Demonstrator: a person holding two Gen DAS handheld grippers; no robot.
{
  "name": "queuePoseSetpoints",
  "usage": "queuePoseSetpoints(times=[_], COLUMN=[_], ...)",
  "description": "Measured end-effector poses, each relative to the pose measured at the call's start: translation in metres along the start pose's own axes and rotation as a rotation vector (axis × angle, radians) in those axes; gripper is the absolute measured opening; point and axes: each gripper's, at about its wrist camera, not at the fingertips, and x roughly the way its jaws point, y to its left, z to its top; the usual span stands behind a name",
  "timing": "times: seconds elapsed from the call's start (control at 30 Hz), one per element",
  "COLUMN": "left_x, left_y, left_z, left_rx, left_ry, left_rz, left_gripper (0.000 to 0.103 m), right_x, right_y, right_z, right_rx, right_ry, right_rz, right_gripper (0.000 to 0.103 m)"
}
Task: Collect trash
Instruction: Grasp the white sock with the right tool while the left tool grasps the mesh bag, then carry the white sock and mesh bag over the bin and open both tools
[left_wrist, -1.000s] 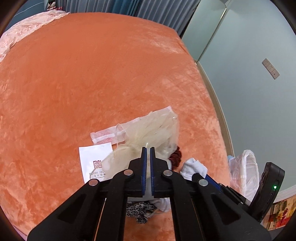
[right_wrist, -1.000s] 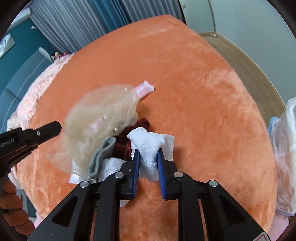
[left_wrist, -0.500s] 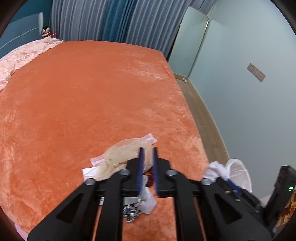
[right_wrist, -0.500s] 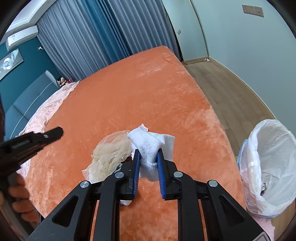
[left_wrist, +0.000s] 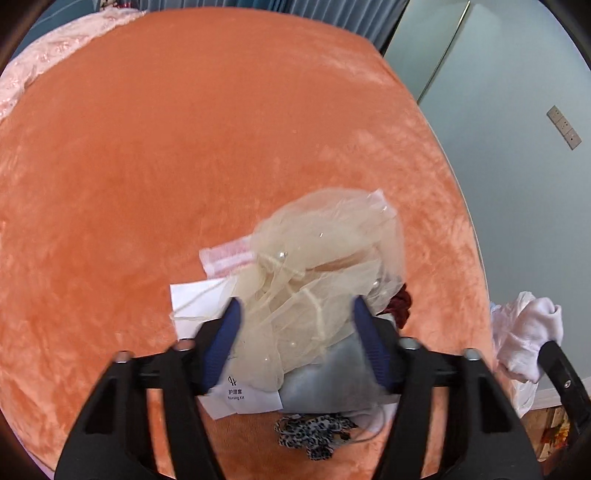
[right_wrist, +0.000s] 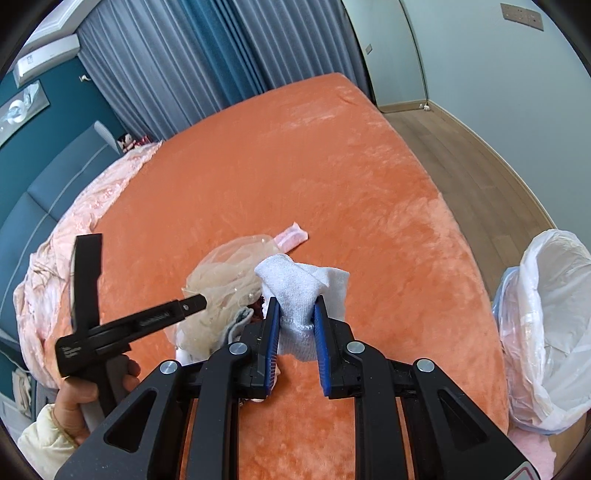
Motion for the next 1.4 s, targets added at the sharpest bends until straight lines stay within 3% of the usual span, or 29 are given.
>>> queuePoseSetpoints(times=[0.1, 0.13, 0.3, 0.5, 0.8, 1.07, 1.4], left_x=[0.010, 0.008, -0.027, -0.093, -0.210, -0.255, -0.232], left_y=[0.004, 0.003, -0.005, -0.038, -0.143, -0.254, -0.361], left_z=[-0.003, -0.003, 0.004, 0.019, 0.021, -0.003, -0.045], left_rx=[-0.003, -0.003, 0.013, 0.064, 0.207, 0.372, 0.516], left_ry=[0.028, 0.024, -0.057, -0.166, -0.333, -0.353, -0.273], left_rz=[-0.014, -0.011, -0.037, -0.094, -0.258, -0.411, -0.514], left_gripper=[0.004, 0.003, 0.002, 0.002, 0.002, 0.002, 0.002], right_x=[0.010, 0.011, 0.005, -0.035, -0.130, -0.200, -0.236], right_y=[-0.001, -0.001, 0.000, -0.006, -0.034, -0.093, -0.180], right_z=[-0.002, -0.002, 0.001, 0.014, 0.039, 0.034, 0.009], right_rx=[-0.002, 0.001, 0.004, 0.015, 0.042, 0.114, 0.248], right_ry=[0.018, 0.022, 0.008, -0.072, -0.260, -0.385, -0.423], right_rz=[-0.005, -0.005, 0.000, 0.009, -0.009, -0.076, -0.186], right_gripper=[0.017, 0.017, 0.017, 0.017, 0.017, 0.017, 0.017])
